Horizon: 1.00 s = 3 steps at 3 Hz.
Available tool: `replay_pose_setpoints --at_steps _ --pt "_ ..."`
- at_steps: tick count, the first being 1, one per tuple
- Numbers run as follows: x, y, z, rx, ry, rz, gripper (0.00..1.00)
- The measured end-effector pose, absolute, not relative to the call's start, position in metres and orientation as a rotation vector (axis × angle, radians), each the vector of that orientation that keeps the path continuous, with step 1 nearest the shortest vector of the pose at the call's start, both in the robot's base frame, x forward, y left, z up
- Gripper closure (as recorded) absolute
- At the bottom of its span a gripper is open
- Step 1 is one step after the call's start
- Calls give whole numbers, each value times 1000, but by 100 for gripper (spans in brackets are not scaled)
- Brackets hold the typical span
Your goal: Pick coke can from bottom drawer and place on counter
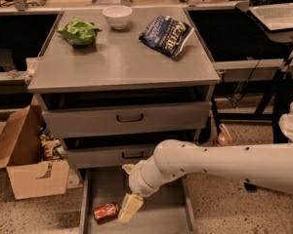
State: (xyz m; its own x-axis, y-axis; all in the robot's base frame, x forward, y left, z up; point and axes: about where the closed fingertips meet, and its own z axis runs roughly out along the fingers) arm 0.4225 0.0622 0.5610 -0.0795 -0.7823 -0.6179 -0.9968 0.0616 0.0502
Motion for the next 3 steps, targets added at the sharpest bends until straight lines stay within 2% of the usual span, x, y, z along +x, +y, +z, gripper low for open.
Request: replay_pose_setpoints --at_steps 2,3 --pt "467 113 464 -1570 1806 743 0" --pt "464 120 441 -1540 1815 789 0"
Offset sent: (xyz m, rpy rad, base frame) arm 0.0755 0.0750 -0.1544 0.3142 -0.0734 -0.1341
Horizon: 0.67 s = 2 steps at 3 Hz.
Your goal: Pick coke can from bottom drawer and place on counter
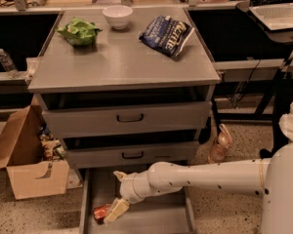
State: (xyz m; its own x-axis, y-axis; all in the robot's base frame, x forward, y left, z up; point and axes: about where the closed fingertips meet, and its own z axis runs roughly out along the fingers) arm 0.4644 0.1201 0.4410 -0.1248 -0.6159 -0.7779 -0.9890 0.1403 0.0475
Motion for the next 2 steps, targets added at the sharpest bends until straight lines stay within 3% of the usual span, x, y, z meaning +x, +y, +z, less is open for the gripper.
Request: replay_pose_setpoints --at_steps 2 --pt "470 113 393 -1506 1855 777 0"
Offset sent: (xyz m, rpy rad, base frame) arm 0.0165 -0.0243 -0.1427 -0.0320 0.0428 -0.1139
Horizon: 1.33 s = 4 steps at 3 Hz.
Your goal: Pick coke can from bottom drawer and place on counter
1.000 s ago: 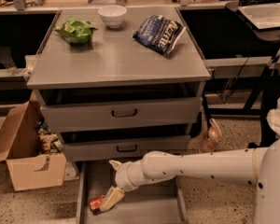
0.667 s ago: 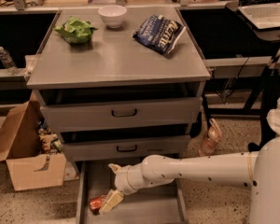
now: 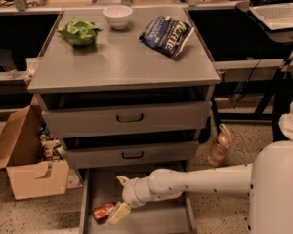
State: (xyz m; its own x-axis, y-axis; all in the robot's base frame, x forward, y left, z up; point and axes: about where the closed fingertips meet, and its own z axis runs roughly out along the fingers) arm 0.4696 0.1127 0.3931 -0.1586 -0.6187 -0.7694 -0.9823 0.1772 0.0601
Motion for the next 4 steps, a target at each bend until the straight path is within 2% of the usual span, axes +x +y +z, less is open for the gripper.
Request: replay_pose_setpoints --at_steps 2,4 --pt "496 94 254 -1425 1906 742 0" --pt "520 119 170 -1461 1916 789 0"
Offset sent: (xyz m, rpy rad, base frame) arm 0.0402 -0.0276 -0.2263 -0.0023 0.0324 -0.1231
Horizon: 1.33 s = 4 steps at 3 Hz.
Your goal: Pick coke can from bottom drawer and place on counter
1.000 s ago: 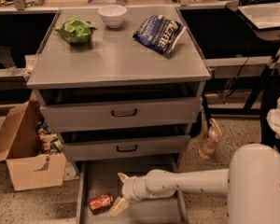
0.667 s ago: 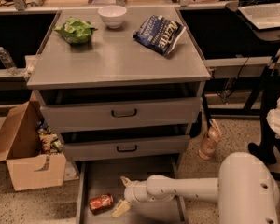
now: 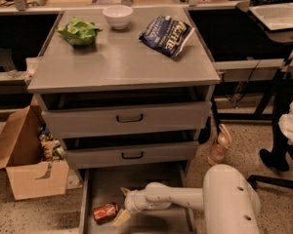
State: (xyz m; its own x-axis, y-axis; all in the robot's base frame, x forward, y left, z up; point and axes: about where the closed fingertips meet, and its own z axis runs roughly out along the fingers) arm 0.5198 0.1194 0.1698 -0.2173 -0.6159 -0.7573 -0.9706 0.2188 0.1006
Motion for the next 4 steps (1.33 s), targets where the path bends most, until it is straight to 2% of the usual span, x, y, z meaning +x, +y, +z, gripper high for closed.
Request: replay_pose_setpoints --at_steps 2,3,4 --pt "533 157 112 -1583 1940 842 0" --pt "533 163 101 -1609 1952 851 19" --pt "532 170 104 -1637 1941 835 43"
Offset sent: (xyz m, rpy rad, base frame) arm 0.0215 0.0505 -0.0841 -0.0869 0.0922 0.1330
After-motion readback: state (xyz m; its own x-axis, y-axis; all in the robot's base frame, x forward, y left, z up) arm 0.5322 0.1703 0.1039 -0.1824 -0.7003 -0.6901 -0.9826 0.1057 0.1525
